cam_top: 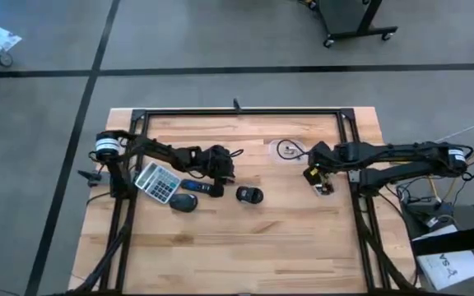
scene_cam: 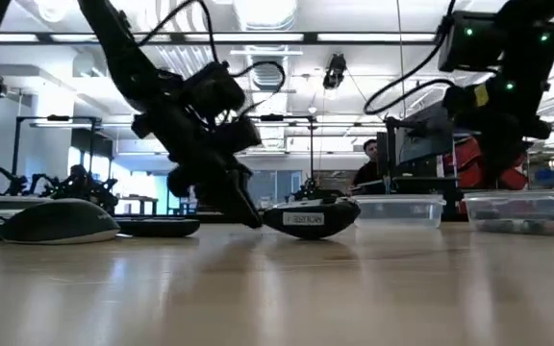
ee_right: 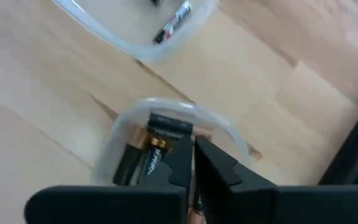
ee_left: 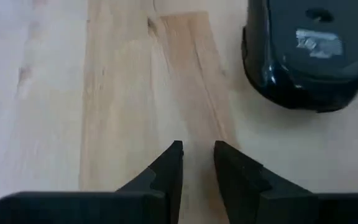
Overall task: Insert battery
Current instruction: Insert the brown battery into the black mouse battery compartment
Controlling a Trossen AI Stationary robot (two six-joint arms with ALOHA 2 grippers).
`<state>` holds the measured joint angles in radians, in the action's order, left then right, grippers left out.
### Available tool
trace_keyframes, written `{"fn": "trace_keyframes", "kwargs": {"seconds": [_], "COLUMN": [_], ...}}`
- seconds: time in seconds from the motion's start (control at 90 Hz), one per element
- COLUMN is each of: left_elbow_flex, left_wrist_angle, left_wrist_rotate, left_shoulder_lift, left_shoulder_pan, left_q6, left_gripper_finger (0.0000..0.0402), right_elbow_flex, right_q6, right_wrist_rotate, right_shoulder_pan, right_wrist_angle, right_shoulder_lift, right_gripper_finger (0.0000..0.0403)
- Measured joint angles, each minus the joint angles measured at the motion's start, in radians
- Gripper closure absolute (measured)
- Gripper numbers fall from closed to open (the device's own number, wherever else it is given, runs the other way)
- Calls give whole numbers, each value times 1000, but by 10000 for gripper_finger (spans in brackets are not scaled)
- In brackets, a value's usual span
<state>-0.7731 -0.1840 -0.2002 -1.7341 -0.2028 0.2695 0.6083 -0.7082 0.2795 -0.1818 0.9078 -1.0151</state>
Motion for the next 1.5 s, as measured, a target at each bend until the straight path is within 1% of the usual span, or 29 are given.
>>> {"fn": "trace_keyframes", "kwargs": {"seconds": [0.122,0.222,0.311,0.433,0.567,0.7,0.789,0.9,1.056,1.156,1.278,1.4,1.5], "left_elbow_flex": [36,56,80,89,89,90,90,90,90,92,106,124,139], "left_wrist_angle": [-7,-39,-70,-90,-94,-110,-119,-121,-122,-123,-122,-122,-123], "left_wrist_rotate": [0,-1,-1,-1,-1,-1,-2,-2,-2,-2,-2,-2,-9], "left_shoulder_lift": [43,57,57,55,56,55,52,51,51,51,51,51,51], "left_shoulder_pan": [0,3,5,8,8,10,10,10,10,10,10,16,26], "left_q6": [-17,-36,-50,-62,-70,-70,-70,-70,-70,-70,-73,-87,-90], "left_gripper_finger": [326,326,326,326,326,326,326,326,326,326,326,326,326], "right_elbow_flex": [-8,-27,-52,-84,-106,-121,-121,-124,-124,-124,-117,-104,-89], "right_q6": [-42,-69,-97,-111,-110,-114,-112,-108,-100,-78,-58,-47,-35], "right_wrist_rotate": [-8,-66,-113,-170,-170,-125,-85,-49,-12,-10,-34,-74,-70], "right_shoulder_pan": [0,0,0,0,0,0,0,0,0,0,-1,1,0], "right_wrist_angle": [-3,-8,-35,-128,-195,-216,-225,-246,-294,-306,-290,-227,-213], "right_shoulder_lift": [-4,-28,-54,-90,-131,-182,-209,-254,-296,-294,-257,-205,-160], "right_gripper_finger": [396,381,360,325,295,282,287,307,351,381,382,383,383]}}
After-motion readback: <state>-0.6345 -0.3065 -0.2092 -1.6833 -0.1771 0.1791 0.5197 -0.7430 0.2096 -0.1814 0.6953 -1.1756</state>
